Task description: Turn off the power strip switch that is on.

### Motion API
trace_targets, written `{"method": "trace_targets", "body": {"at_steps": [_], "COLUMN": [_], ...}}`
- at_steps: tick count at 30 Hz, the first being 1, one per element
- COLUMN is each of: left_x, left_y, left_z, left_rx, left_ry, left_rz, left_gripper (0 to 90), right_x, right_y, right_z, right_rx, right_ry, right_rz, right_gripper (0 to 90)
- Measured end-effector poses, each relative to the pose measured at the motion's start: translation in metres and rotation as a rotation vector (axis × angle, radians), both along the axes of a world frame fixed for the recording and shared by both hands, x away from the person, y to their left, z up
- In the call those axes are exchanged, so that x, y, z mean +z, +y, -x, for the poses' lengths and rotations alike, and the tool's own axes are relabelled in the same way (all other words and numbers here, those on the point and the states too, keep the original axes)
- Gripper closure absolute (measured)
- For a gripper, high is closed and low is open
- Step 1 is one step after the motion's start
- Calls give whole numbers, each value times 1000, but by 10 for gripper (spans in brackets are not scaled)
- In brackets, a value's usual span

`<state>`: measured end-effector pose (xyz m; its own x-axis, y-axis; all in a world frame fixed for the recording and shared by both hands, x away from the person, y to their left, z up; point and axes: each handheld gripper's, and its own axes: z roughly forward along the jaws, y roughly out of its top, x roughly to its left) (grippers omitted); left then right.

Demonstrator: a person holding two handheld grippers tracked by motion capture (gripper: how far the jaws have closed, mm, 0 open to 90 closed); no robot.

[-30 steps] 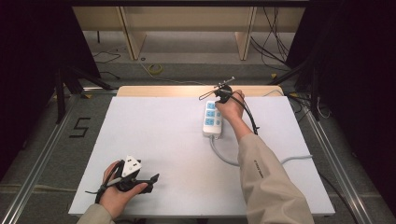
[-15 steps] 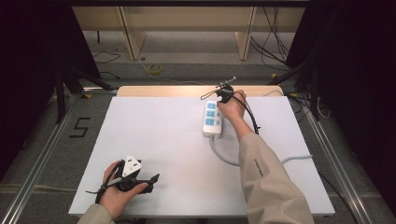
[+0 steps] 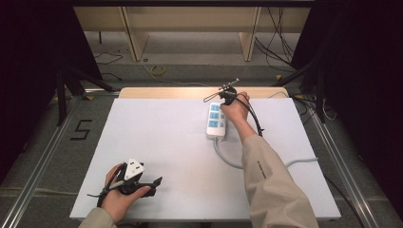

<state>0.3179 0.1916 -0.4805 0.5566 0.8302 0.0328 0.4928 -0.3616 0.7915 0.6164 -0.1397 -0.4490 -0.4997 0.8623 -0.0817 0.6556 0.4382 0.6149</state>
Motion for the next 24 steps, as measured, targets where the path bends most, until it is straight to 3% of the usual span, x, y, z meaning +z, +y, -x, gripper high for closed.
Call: {"method": "trace_targets", "body": {"at_steps": [24], "left_x": [0], "left_y": [-1], "left_z": [0], "left_rx": [-3], "left_ry": [4], "left_rz": [2], "left_gripper": [155], "right_x": [-2], "right_y": [0], "right_z": [2], "right_rx": [-25], "right_ry": [4], "right_rz": [-22], "right_gripper": [900]}}
